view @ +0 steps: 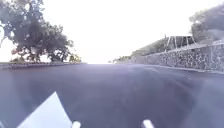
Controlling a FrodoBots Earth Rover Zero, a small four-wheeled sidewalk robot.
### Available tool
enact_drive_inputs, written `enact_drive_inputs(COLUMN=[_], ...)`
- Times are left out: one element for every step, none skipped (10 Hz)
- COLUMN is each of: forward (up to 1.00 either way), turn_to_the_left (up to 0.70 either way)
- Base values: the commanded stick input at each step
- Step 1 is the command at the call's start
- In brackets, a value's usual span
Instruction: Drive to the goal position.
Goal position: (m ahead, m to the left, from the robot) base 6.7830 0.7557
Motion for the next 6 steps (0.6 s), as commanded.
enact_drive_inputs(forward=[0.7, 0.7, 0.7, 0.7, 0.7, 0.7], turn_to_the_left=[0.0, 0.0, 0.0, 0.0, 0.0, 0.0])
